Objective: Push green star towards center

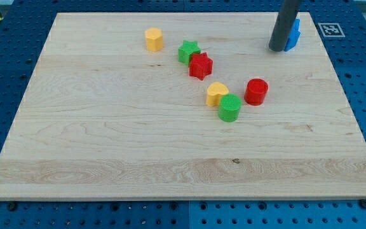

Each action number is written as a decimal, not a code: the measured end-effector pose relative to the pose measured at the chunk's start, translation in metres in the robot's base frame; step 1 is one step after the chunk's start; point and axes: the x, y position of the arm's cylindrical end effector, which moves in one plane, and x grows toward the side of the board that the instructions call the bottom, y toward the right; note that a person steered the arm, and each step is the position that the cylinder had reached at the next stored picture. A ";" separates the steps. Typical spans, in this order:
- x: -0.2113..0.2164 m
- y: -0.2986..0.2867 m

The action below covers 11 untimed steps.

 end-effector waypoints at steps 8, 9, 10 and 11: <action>0.002 -0.180; 0.018 -0.212; 0.037 -0.239; 0.062 -0.261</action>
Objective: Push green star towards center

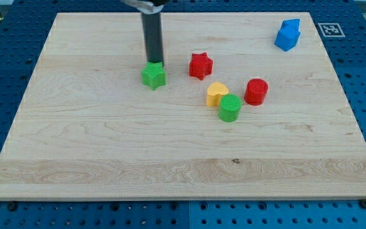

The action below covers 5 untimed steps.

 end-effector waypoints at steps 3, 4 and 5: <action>0.015 -0.001; 0.013 0.028; 0.013 0.031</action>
